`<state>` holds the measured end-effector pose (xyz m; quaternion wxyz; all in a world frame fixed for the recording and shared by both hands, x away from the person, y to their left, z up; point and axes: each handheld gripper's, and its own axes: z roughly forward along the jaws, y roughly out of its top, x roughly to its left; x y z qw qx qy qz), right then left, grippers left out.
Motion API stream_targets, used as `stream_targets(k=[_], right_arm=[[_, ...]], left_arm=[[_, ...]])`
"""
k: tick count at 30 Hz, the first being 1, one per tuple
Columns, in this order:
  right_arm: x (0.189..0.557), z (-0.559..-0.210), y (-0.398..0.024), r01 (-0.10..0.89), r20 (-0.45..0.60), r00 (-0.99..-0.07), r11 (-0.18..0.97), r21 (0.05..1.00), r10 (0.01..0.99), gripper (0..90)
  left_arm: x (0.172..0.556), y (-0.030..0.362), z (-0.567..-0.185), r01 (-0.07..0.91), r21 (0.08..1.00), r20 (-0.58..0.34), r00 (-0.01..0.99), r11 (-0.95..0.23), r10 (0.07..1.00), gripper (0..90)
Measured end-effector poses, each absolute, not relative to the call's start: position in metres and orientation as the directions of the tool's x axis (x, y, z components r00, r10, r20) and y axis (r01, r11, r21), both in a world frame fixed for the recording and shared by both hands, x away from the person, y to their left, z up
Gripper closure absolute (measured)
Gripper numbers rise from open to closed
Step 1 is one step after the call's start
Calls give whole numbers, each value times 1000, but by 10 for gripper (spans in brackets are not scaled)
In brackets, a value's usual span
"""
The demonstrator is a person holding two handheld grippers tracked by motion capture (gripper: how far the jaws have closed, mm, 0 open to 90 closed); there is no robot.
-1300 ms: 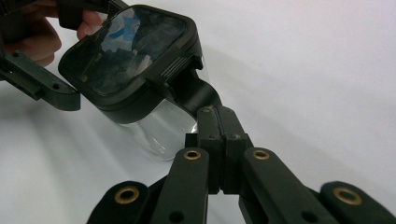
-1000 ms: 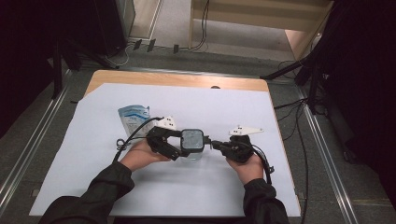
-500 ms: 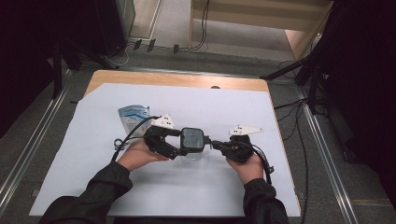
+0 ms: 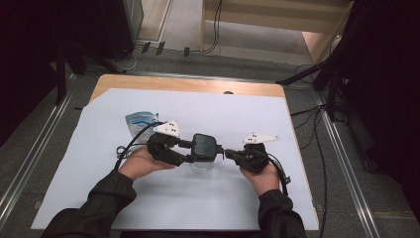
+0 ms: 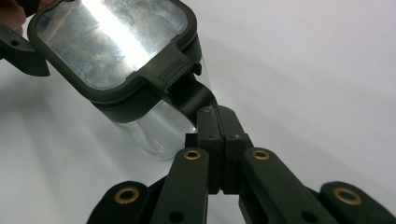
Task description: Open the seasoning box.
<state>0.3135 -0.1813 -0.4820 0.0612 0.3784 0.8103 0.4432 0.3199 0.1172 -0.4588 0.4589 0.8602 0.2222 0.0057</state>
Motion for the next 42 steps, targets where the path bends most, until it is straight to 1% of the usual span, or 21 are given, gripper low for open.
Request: stream_targets(k=[4, 8, 13, 14, 15, 19, 25, 33, 36, 42], right_arm=[[314, -482, -181, 561, 239, -706, 320, 764, 667, 900], [314, -482, -181, 563, 239, -707, 323, 761, 666, 900], [314, -482, -181, 566, 244, -704, 320, 760, 667, 900], [314, -482, -181, 566, 244, -704, 320, 760, 667, 900], [314, -482, -181, 566, 244, -705, 320, 760, 666, 900], [314, -482, -181, 567, 248, -704, 317, 761, 665, 900], [314, -483, -181, 570, 255, -701, 309, 761, 666, 900], [314, -482, -180, 562, 243, -701, 312, 766, 670, 900], [313, -481, -180, 564, 250, -697, 299, 770, 672, 900], [313, -481, -179, 562, 251, -696, 292, 774, 673, 900]], left_arm=[[320, 120, -456, 373, 797, -199, 905, -475, 377, 570], [322, 121, -455, 380, 797, -205, 902, -470, 381, 635], [325, 119, -452, 404, 779, -238, 898, -480, 371, 816], [326, 117, -451, 419, 769, -254, 894, -483, 370, 816], [326, 116, -450, 421, 762, -257, 894, -492, 367, 835], [323, 112, -445, 426, 762, -250, 889, -488, 385, 900], [324, 106, -438, 427, 771, -261, 888, -473, 378, 900], [330, 95, -428, 406, 777, -255, 901, -480, 350, 900], [332, 88, -423, 388, 772, -239, 911, -504, 336, 900], [336, 75, -420, 396, 772, -247, 908, -498, 338, 900]])
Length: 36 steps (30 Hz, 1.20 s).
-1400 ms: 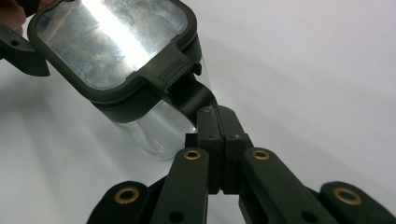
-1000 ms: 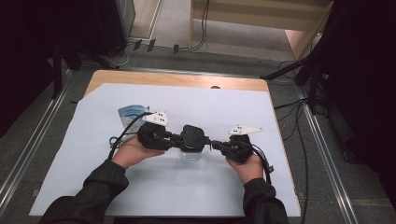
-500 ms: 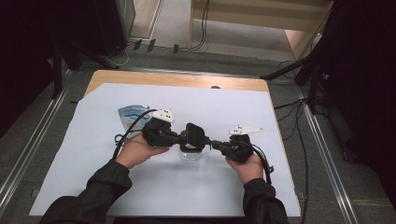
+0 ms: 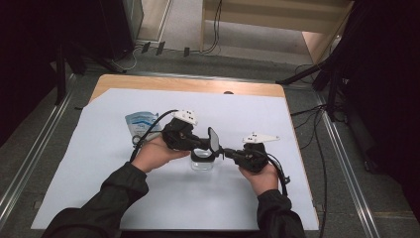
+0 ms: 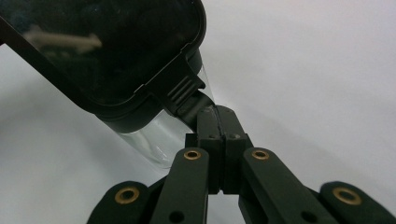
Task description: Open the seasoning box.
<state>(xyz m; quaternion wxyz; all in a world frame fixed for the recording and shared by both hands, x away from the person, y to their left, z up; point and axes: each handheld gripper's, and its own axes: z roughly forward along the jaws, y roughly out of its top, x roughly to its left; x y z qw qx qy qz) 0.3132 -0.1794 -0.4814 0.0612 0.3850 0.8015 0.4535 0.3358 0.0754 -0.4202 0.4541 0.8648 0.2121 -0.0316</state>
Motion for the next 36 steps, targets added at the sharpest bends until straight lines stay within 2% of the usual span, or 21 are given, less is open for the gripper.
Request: stream_targets(k=[18, 36], right_arm=[[311, -483, -178, 559, 243, -682, 277, 781, 690, 900], [309, -480, -176, 556, 219, -674, 289, 779, 706, 900]], left_arm=[[346, 41, -420, 379, 756, -247, 920, -534, 303, 900], [357, 40, -429, 394, 761, -272, 915, -515, 297, 900]])
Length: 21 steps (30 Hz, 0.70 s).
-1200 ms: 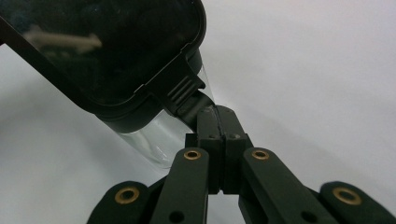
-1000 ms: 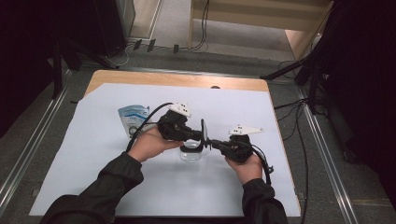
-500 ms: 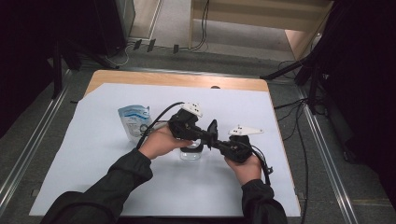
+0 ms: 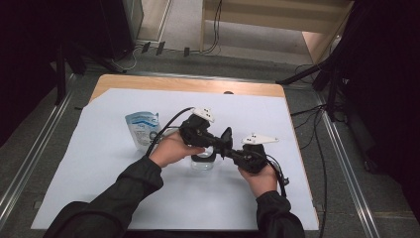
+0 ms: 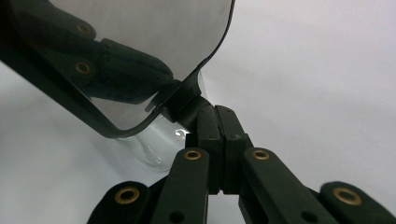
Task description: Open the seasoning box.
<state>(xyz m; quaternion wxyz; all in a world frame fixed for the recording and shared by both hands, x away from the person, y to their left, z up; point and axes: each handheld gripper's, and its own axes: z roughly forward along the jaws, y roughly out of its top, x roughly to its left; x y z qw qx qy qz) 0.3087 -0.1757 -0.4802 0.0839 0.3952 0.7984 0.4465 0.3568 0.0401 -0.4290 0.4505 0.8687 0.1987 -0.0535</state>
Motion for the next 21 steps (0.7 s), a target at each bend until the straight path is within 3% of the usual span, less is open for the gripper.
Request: stream_targets(k=[10, 18, 21], right_arm=[[310, -480, -182, 549, 202, -682, 310, 777, 703, 873], [305, -477, -196, 531, 215, -688, 279, 800, 693, 678], [303, -475, -200, 530, 216, -688, 275, 802, 693, 672]], left_arm=[[352, 55, -423, 391, 758, -263, 916, -522, 304, 852], [345, 73, -423, 402, 760, -259, 908, -510, 329, 768], [343, 80, -425, 412, 761, -261, 902, -501, 345, 737]])
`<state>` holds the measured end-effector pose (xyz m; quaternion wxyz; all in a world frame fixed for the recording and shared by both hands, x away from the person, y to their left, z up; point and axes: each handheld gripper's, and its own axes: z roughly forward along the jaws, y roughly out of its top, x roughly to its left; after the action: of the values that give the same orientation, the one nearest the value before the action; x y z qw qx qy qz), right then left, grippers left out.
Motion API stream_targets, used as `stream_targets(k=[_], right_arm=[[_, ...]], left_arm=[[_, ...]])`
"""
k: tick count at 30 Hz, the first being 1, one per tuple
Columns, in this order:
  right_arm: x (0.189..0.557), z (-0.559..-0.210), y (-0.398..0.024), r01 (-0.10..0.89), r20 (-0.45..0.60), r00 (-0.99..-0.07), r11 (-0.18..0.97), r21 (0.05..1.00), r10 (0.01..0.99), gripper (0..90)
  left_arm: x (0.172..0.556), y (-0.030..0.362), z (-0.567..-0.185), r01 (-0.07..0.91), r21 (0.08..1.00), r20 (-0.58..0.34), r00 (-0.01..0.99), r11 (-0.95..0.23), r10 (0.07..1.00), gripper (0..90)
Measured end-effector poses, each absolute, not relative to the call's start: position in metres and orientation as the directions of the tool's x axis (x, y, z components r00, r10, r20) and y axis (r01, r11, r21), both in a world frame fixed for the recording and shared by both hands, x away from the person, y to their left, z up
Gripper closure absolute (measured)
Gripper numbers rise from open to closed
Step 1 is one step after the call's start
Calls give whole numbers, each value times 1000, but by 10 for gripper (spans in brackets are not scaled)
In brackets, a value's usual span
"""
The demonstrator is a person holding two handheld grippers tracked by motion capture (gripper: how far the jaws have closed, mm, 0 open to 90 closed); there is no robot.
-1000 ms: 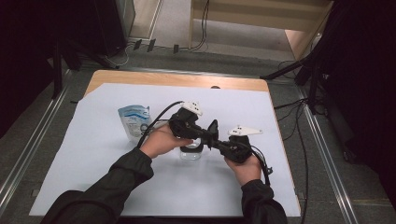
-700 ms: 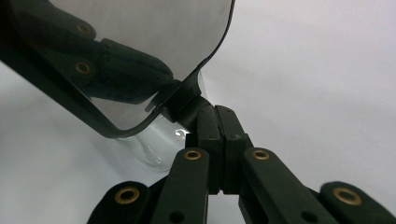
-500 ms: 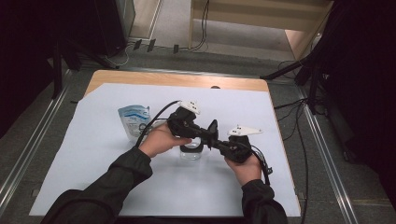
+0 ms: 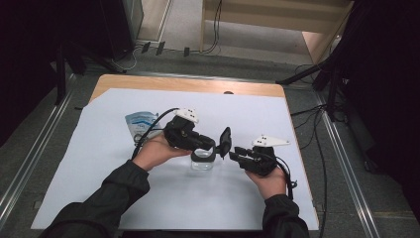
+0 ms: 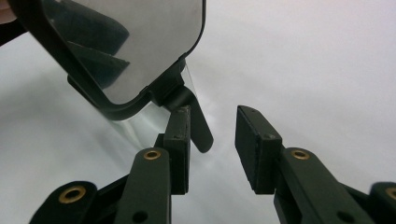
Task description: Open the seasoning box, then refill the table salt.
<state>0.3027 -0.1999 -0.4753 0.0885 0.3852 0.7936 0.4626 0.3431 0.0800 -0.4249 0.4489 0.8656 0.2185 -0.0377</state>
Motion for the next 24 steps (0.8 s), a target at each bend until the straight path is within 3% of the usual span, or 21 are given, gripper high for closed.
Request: stream_targets(k=[4, 9, 24], right_arm=[[298, -474, -203, 525, 216, -696, 281, 803, 685, 637], [292, -473, -208, 525, 222, -701, 280, 804, 677, 589], [307, -476, -203, 527, 202, -718, 331, 782, 666, 555]], left_arm=[[340, 88, -427, 433, 748, -274, 892, -503, 360, 586], [335, 100, -427, 476, 731, -324, 873, -489, 365, 494], [309, 143, -435, 487, 738, -274, 849, -467, 452, 448]])
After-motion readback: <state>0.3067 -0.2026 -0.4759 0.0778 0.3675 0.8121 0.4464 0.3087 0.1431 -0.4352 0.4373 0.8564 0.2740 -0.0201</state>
